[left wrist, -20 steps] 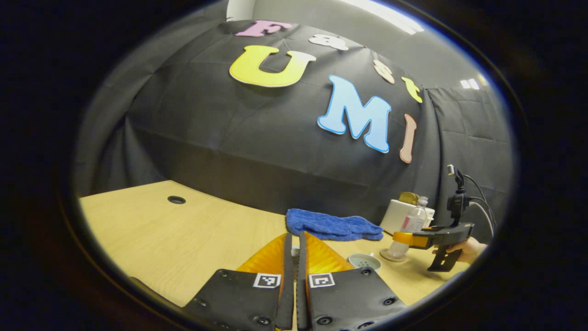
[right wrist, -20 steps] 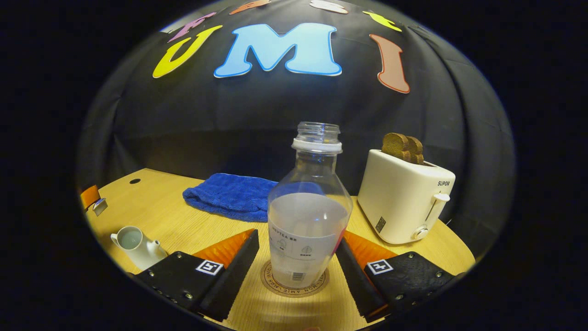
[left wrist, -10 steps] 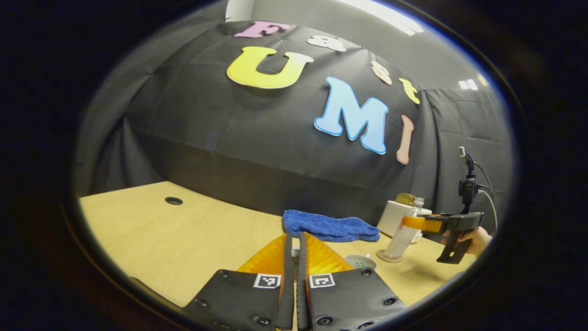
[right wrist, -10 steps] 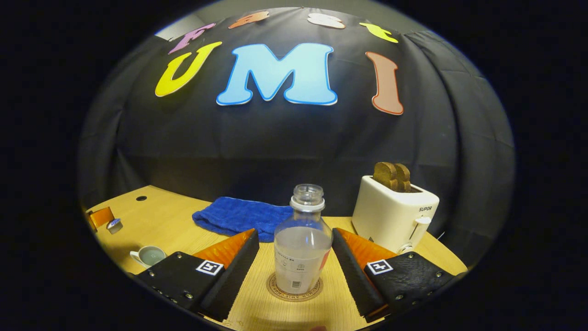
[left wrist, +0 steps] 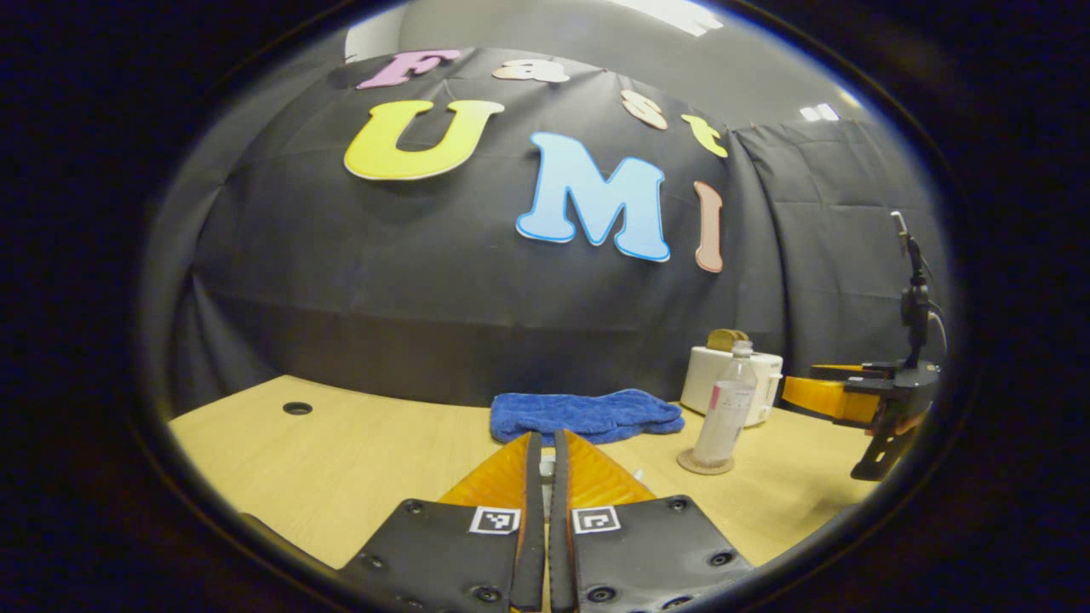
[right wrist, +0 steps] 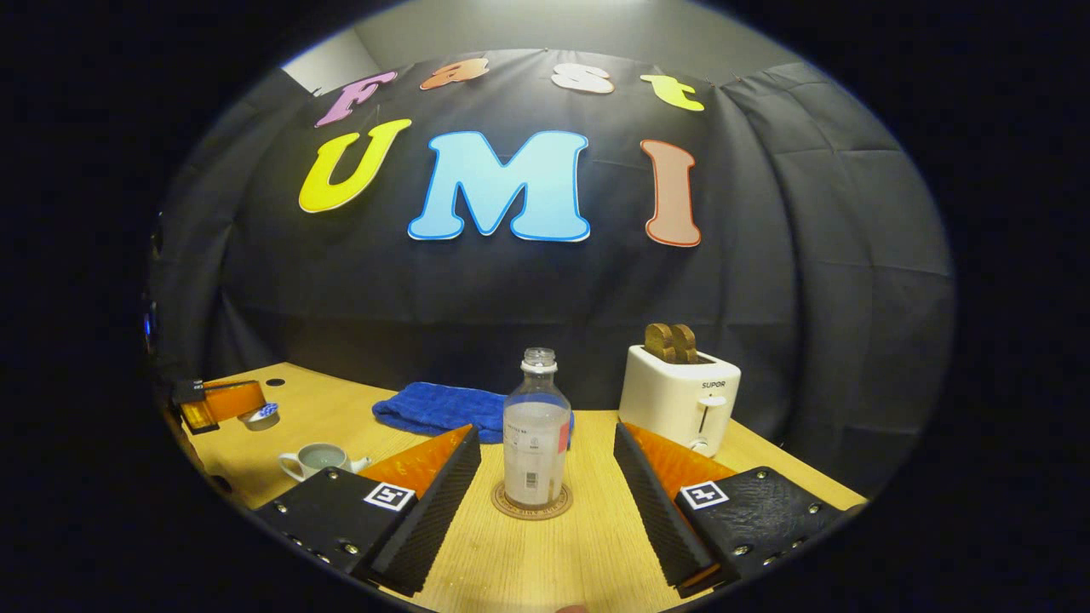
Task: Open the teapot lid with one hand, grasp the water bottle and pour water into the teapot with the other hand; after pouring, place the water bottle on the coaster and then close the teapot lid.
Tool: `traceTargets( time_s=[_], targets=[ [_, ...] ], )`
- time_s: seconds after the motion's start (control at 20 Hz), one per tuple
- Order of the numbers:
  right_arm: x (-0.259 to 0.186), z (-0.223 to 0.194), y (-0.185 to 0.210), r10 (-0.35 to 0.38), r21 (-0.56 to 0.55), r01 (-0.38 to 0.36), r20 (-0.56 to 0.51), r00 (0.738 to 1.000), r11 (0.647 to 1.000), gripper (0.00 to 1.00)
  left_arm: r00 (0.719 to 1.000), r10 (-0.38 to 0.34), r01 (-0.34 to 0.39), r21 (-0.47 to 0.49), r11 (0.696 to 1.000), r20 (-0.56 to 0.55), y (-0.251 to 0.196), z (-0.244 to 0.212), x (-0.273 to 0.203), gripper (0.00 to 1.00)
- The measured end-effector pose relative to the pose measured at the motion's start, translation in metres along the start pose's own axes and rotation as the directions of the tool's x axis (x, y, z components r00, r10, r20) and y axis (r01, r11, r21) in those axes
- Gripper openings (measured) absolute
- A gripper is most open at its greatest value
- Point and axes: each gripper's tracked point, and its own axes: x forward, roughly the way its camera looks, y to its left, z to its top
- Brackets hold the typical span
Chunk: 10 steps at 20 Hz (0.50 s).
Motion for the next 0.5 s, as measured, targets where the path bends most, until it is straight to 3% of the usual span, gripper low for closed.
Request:
traceTargets(
  time_s=[0.25, 0.5],
  targets=[
    [-0.021, -0.029, 0.007, 0.020, -0.003, -0.020, -0.020, 1.000, 1.000, 0.98, 0.999, -0.020, 0.020, 0.017, 1.000, -0.028, -0.040, -0.012, 0.026, 0.08],
    [-0.025, -0.037, 0.007, 0.034, 0.002, -0.034, -0.006, 0.999, 0.999, 0.98, 0.998, 0.023, -0.020, 0.056, 0.998, -0.058, -0.039, -0.032, 0.044, 0.09]
  ],
)
